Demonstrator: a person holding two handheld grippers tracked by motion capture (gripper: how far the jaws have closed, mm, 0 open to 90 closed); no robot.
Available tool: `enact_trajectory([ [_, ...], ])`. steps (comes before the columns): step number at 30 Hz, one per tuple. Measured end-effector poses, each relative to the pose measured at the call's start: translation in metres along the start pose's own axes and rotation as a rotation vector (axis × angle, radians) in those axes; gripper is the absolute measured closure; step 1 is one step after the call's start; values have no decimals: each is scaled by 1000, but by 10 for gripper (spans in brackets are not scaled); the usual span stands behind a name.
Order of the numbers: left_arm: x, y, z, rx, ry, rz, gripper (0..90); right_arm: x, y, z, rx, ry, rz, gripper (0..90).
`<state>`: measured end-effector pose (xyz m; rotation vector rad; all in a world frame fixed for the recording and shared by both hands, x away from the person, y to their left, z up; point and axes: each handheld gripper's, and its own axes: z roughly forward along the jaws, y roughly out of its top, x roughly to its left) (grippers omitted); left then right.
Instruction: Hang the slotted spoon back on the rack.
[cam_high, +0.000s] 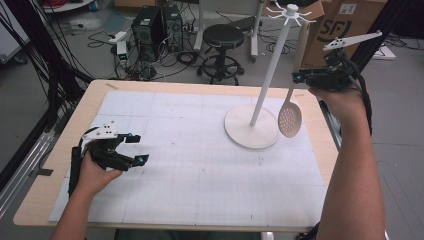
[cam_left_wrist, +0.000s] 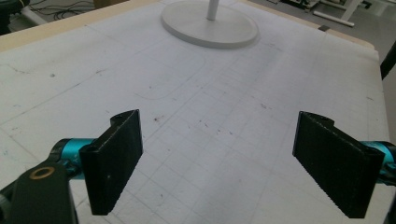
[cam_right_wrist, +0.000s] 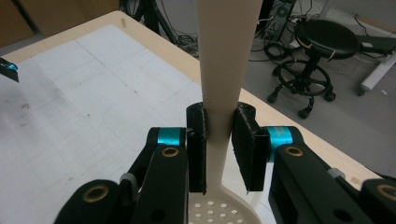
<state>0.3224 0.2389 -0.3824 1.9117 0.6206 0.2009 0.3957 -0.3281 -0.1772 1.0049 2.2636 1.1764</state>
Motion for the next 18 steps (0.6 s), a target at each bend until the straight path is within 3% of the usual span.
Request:
enact_trajectory([
  [18,-1,0,0,-1,-4,1,165,-3,7,10,16,-10,-1,759],
])
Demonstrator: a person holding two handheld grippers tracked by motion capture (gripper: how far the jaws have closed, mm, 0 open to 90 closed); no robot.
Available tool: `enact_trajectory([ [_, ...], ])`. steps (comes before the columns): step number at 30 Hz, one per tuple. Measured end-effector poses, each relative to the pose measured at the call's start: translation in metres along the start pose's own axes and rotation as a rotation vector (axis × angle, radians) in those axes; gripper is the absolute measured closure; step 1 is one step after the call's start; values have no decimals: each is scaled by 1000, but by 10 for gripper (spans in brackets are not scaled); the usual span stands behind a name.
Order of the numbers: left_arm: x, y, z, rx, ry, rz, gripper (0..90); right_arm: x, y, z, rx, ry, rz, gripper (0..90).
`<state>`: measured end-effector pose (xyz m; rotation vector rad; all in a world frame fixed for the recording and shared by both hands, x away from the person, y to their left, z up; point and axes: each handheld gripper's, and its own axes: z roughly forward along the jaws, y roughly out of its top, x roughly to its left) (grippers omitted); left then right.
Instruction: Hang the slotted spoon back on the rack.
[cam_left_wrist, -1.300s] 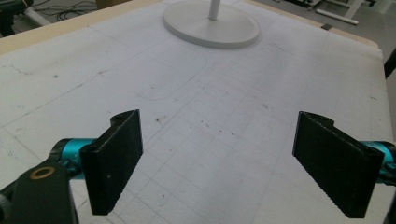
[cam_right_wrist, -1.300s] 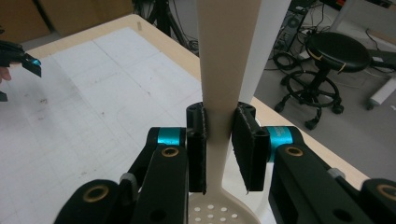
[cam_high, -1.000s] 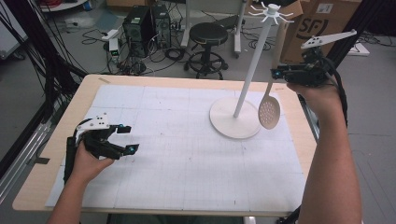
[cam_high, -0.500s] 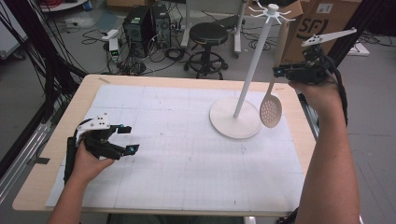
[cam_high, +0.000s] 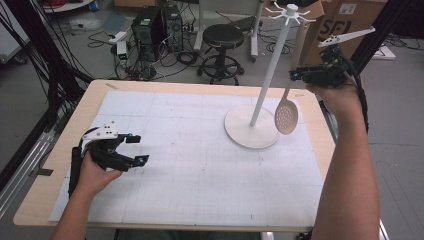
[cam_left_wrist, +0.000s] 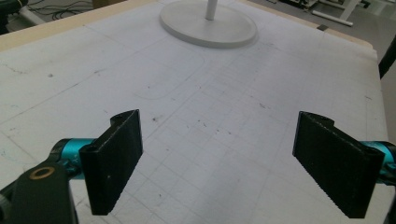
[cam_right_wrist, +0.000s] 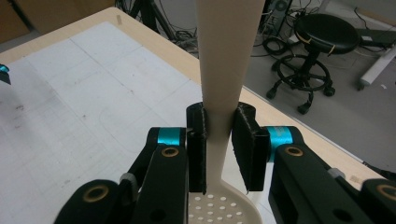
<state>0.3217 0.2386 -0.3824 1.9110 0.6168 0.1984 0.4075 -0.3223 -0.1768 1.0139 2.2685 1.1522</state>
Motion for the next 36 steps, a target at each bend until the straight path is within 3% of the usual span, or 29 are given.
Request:
enact_trajectory([
  [17,-1,0,0,1,-7,0,164,-1,-1,5,18,-14,35,746],
  [19,0,0,0,2,-7,2,164,-2,-1,6,13,-20,20,740],
  [20,-1,0,1,5,-5,3,164,0,-2,4,0,-2,21,671],
  [22,-1,0,1,7,-8,7,164,2,-4,2,-14,-2,4,634],
  [28,-2,0,1,4,-8,7,164,5,-10,-4,-18,14,-10,609],
  [36,-4,1,0,-10,-43,13,143,13,-17,-16,-46,22,-44,544],
])
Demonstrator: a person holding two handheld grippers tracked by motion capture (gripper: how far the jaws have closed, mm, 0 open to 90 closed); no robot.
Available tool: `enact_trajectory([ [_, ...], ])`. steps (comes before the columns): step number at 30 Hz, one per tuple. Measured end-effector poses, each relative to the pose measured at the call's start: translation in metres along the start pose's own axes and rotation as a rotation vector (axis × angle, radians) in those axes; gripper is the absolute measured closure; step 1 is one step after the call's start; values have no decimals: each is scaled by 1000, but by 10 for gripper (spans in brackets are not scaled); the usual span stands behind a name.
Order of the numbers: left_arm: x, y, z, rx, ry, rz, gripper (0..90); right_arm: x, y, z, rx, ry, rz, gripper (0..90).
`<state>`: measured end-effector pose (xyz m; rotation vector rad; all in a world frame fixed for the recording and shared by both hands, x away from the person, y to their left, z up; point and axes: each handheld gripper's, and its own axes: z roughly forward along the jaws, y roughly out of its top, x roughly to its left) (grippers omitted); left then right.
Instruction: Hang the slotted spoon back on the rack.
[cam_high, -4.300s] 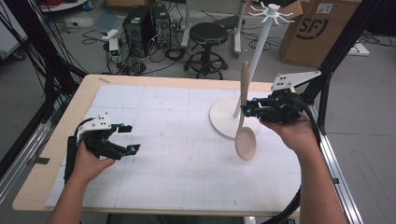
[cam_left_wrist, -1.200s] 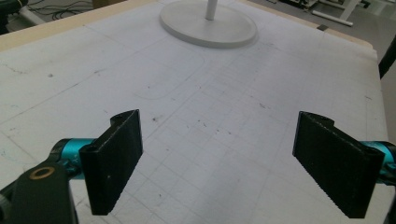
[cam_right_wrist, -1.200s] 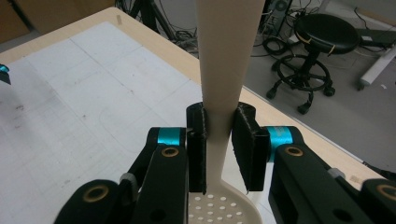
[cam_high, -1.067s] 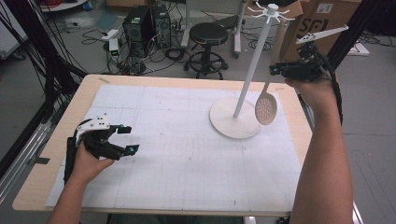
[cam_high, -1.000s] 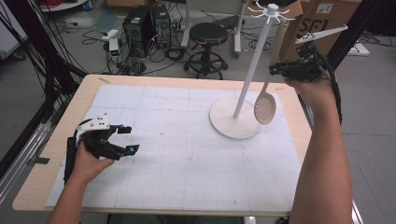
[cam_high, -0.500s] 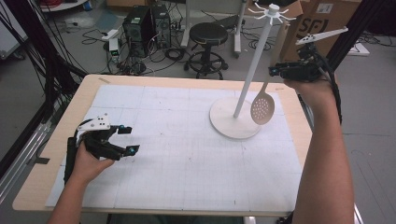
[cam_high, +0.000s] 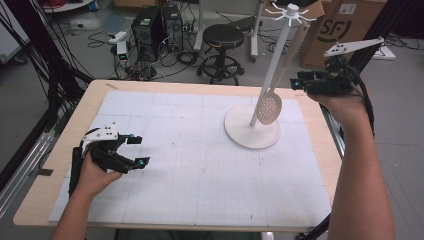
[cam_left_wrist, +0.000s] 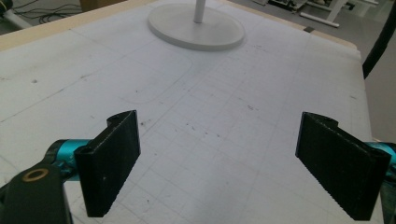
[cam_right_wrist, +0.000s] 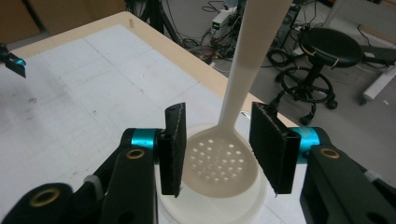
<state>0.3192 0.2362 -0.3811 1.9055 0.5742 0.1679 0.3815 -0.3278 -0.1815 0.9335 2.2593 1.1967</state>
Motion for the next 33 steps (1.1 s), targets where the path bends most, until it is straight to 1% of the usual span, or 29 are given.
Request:
enact_trajectory([
  [3,0,0,0,-2,-1,-3,141,4,-4,-5,-28,13,-6,511],
  [5,-1,0,1,-1,3,-3,141,7,-5,-8,-40,13,-12,502],
  [6,-1,0,1,-1,4,-3,141,9,-6,-9,-45,18,-21,499],
  [10,-1,0,0,0,8,-1,141,16,-11,-10,-38,18,-38,469],
  [15,-1,0,0,1,12,1,141,25,-16,-13,-64,30,-58,443],
  [17,-2,1,0,-4,7,-1,141,30,-18,-14,-70,32,-59,435],
  [20,-2,1,-1,-7,4,0,141,35,-21,-11,-89,43,-71,415],
  [22,-2,2,-2,-6,6,7,141,38,-23,-7,-96,60,-75,410],
  [24,-2,2,-2,-8,6,3,141,42,-24,-4,-109,81,-82,405],
  [25,-2,2,-2,-8,6,5,142,45,-25,-3,-106,87,-74,403],
  [26,-2,2,-2,-8,6,4,141,46,-25,-1,-116,94,-84,397],
  [27,-2,2,-2,-9,4,4,142,50,-26,0,-121,100,-81,392],
  [28,-2,2,-2,-9,0,4,142,52,-27,0,-135,103,-89,390],
  [30,-1,2,-2,-9,2,7,141,57,-28,2,-154,121,-77,385],
  [33,-2,2,-3,-12,0,5,142,63,-30,6,-156,139,-84,376],
])
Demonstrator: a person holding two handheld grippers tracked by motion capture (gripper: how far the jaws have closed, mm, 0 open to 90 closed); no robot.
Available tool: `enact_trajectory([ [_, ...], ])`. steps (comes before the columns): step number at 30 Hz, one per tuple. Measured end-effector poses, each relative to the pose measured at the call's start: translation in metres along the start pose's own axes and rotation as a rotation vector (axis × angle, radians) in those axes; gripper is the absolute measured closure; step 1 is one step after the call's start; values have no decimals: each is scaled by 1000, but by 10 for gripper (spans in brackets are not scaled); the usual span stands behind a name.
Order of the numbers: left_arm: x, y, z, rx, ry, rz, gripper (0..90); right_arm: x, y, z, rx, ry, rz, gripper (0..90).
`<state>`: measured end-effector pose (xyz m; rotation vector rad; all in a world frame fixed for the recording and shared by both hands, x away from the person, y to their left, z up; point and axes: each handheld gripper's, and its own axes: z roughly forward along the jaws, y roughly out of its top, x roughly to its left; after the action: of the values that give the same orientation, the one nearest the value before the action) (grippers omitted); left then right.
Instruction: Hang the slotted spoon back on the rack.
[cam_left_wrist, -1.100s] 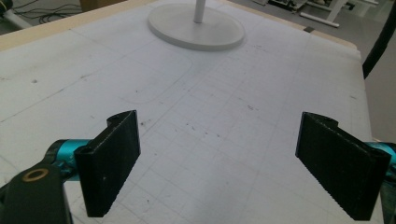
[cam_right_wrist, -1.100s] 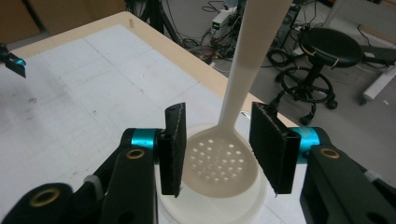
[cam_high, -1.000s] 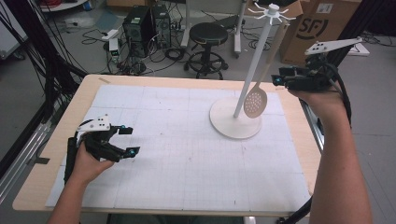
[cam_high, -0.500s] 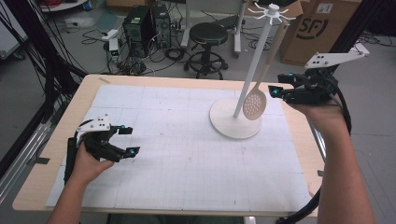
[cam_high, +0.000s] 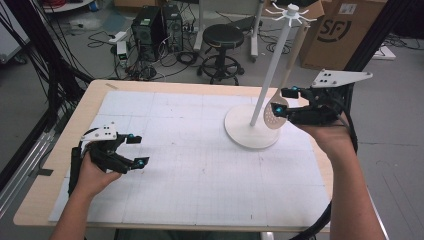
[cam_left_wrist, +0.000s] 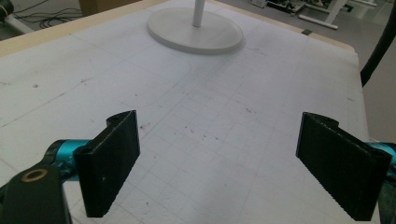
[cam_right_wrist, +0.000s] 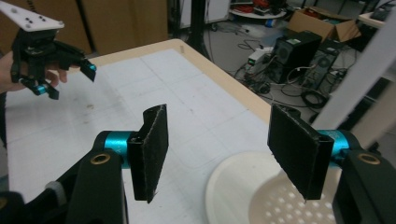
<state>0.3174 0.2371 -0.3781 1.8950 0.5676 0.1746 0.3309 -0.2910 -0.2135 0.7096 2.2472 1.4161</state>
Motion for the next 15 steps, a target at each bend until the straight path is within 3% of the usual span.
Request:
enact_trajectory([
  [15,-1,1,-2,-3,-3,8,144,15,-24,24,-7,78,8,341],
])
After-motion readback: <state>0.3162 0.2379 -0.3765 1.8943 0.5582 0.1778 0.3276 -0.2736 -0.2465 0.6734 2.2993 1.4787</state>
